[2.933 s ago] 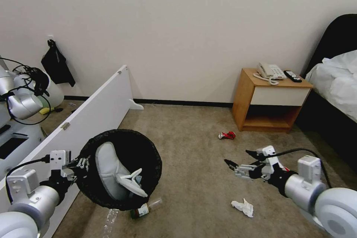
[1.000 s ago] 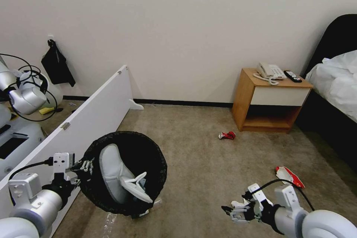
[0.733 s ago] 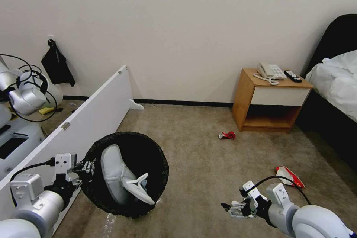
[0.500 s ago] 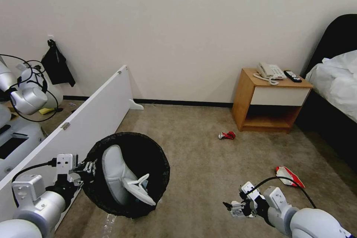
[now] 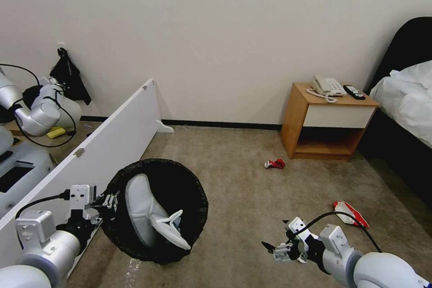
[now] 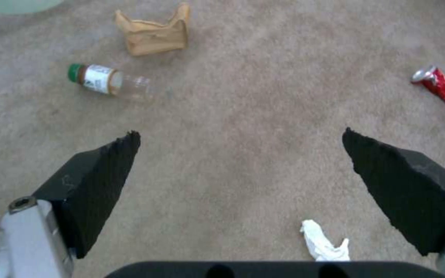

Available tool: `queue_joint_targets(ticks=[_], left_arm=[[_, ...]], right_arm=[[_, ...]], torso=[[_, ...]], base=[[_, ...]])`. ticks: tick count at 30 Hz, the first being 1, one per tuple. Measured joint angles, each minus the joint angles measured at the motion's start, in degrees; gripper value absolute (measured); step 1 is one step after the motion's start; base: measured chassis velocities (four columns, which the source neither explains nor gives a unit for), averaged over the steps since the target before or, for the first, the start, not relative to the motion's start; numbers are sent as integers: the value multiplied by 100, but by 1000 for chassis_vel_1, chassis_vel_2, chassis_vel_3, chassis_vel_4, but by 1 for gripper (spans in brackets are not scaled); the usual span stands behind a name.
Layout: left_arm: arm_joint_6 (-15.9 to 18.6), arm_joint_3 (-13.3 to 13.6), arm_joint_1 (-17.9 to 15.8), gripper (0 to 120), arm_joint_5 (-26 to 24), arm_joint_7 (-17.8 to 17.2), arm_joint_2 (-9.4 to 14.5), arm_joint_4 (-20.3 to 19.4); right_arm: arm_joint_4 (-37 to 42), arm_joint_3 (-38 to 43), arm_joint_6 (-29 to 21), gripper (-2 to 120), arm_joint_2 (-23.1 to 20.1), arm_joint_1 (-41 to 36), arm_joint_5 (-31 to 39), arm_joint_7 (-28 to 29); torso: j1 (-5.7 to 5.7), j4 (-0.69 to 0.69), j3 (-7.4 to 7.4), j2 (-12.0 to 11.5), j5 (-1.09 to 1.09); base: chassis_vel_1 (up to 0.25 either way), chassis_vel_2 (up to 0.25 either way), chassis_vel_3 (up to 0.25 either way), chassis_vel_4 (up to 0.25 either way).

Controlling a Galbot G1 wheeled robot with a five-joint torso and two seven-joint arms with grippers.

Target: Pick up the trash bin, then pick up the garbage from the floor and place it into the trash bin.

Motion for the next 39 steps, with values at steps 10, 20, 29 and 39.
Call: queue_joint_targets(ticks=[10, 20, 29, 39], left_arm=[[10, 11, -38, 4, 5, -31, -28, -16], [16, -16, -74, 4, 3, -39, -17, 35], [19, 63, -180, 4, 19, -43, -19, 74], [22, 79, -224, 4, 12, -52, -11, 98]], right_arm=[[-73, -334, 183, 100, -126, 235, 20, -135], [-612, -1238, 199, 100, 410, 1241, -42, -196], [-1194, -1921, 112, 100, 924, 1992, -137, -214], [-1794, -2673, -62, 100, 1533, 2670, -356, -326]], torso=[[0, -1, 0, 0, 0], [0, -1, 0, 0, 0], [0, -1, 0, 0, 0], [0, 0, 0, 0, 0]], base=[[0, 0, 0, 0], [0, 0, 0, 0], [0, 0, 0, 0], [0, 0, 0, 0]])
